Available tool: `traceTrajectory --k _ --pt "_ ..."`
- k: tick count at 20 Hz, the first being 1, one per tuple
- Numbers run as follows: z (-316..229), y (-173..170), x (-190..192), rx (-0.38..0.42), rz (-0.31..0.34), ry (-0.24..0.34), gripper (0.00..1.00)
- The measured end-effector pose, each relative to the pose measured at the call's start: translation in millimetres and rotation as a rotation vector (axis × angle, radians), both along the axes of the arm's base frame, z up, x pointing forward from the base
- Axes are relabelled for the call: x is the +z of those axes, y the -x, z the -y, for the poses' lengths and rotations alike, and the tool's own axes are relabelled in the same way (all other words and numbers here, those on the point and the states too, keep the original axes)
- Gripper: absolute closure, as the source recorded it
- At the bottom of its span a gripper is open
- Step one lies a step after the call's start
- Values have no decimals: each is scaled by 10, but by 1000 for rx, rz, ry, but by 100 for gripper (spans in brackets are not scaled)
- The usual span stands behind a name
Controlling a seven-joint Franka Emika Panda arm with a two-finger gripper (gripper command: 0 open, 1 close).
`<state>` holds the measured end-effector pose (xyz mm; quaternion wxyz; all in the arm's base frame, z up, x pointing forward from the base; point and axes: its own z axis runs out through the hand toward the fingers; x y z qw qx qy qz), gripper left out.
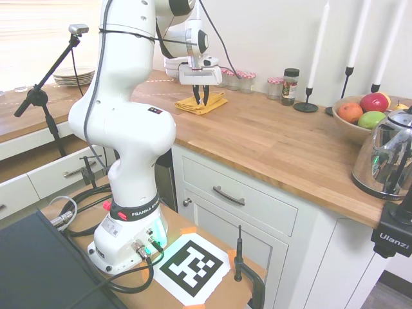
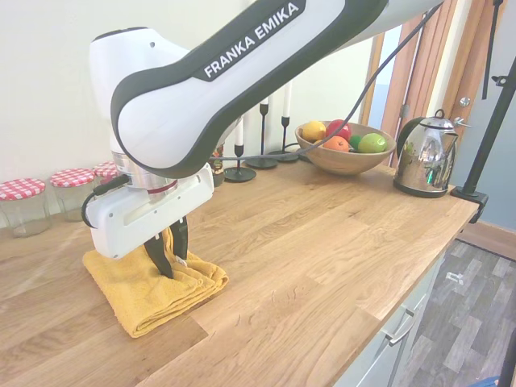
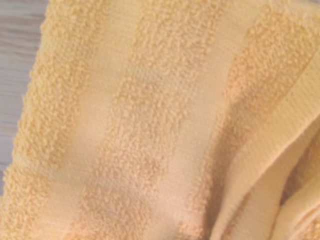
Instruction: Wipe the counter
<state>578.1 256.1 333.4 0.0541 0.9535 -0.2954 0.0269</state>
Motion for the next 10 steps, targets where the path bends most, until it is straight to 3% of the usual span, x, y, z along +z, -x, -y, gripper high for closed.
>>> traceTrajectory --k 10 --pt "30 -17 -8 -10 0 -5 100"
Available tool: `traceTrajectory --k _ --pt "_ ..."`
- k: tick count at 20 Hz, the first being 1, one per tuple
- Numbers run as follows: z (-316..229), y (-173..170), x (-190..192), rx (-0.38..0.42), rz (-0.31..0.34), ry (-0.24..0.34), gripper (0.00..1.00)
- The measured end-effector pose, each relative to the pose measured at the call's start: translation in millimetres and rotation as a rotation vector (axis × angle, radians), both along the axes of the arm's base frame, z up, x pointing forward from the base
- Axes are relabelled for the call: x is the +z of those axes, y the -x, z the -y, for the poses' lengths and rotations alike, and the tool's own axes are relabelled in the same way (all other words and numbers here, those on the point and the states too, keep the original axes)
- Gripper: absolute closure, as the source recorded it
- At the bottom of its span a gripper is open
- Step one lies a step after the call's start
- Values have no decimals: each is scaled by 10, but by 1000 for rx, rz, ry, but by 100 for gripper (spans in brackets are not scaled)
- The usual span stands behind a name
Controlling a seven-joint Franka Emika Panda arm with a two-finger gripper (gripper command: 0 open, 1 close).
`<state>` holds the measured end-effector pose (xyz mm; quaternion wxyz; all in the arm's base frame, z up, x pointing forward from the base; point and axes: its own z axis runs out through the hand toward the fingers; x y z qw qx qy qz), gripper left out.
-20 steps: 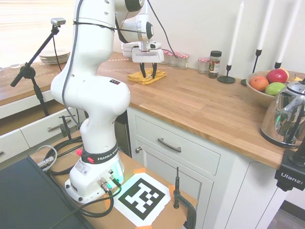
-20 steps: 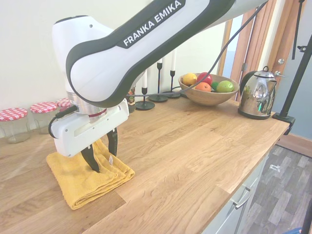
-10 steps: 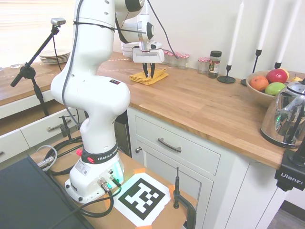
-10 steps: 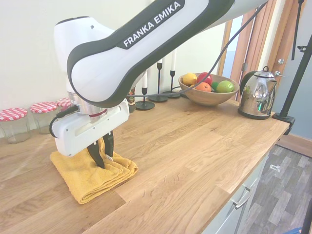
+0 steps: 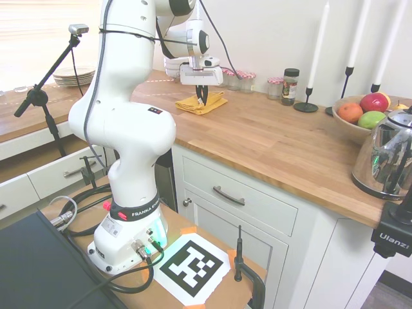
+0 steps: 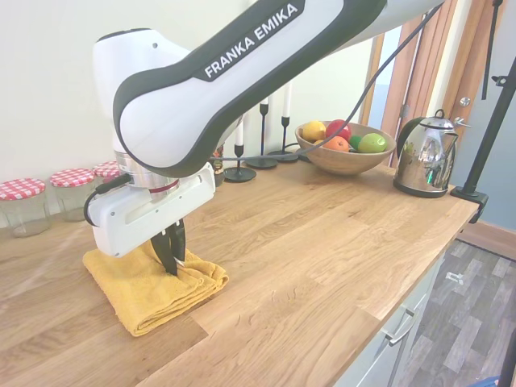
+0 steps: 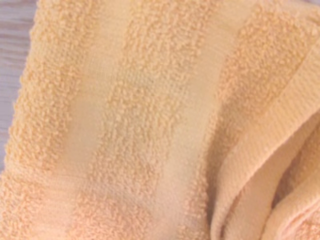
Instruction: Wipe the counter
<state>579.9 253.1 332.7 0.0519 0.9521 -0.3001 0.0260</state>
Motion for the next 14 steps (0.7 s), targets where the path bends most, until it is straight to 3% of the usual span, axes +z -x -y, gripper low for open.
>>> traceTrajectory --k 7,14 --pt "168 -79 -1 -29 1 -15 100" --pt "830 -219 8 -80 12 -49 100"
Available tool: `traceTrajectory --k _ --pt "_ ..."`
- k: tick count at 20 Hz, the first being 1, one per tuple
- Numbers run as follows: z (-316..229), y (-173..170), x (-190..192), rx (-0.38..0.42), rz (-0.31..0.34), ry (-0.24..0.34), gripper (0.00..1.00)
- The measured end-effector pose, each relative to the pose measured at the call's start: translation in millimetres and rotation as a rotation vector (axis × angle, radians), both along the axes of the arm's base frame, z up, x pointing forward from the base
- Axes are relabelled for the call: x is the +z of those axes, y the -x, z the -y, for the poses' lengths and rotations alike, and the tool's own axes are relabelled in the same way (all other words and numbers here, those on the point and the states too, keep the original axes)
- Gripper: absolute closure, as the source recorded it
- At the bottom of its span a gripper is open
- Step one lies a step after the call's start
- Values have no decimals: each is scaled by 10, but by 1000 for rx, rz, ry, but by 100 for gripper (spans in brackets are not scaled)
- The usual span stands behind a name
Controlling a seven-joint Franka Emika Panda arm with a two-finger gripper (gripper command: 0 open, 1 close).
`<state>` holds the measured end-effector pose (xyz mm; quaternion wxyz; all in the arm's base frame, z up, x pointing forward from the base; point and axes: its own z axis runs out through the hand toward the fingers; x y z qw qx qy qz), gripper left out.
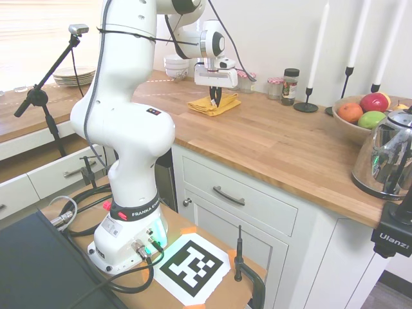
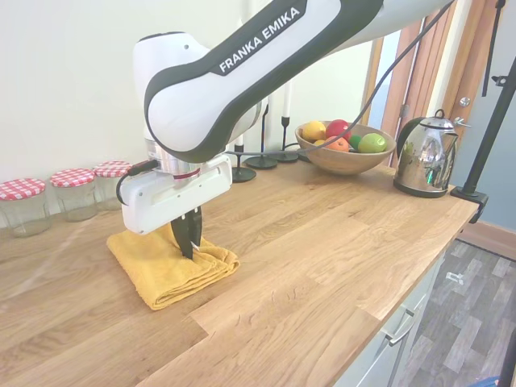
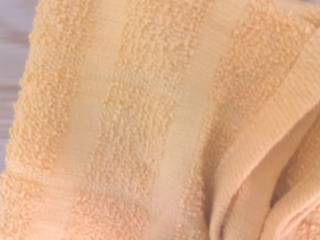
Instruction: Wipe the counter
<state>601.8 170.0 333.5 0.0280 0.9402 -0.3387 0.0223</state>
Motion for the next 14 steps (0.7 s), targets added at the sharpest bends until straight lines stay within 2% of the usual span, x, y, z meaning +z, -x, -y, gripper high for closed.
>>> traceTrajectory --k 14 --pt "1959 247 -8 -98 8 -33 100"
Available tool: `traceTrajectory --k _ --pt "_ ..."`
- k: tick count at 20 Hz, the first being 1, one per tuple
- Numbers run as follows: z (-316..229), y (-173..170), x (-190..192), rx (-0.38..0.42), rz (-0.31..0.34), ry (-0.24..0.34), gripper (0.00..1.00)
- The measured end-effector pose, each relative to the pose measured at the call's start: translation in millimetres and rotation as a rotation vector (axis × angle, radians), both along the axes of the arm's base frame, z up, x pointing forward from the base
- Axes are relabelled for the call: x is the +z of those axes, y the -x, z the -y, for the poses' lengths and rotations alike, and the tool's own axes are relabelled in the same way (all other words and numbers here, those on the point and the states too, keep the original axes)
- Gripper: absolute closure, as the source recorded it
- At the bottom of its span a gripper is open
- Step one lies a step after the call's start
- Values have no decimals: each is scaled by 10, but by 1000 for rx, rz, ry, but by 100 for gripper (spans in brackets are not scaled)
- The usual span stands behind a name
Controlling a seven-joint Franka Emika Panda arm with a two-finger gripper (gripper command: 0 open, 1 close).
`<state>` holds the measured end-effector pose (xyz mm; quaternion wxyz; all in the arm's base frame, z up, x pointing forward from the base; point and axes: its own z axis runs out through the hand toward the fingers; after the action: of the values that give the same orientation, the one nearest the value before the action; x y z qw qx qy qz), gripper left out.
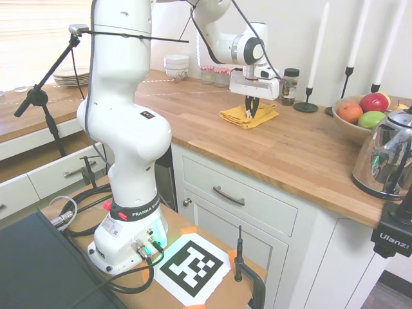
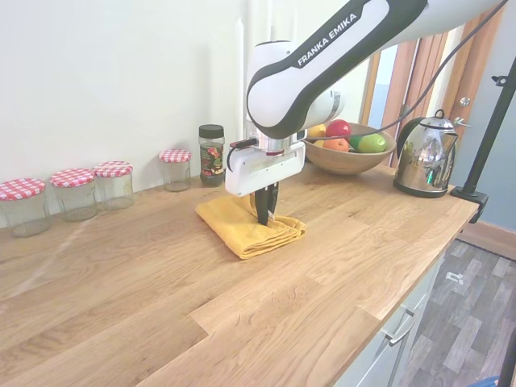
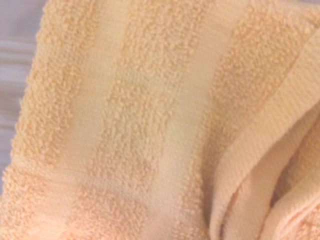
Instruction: Wipe the counter
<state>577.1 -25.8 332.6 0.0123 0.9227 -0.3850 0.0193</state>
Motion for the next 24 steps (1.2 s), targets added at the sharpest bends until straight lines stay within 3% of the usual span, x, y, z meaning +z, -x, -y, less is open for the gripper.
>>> traceTrajectory --k 13,24 --pt "1447 443 -20 -82 17 -17 100" --pt "1411 472 -25 -65 30 0 100"
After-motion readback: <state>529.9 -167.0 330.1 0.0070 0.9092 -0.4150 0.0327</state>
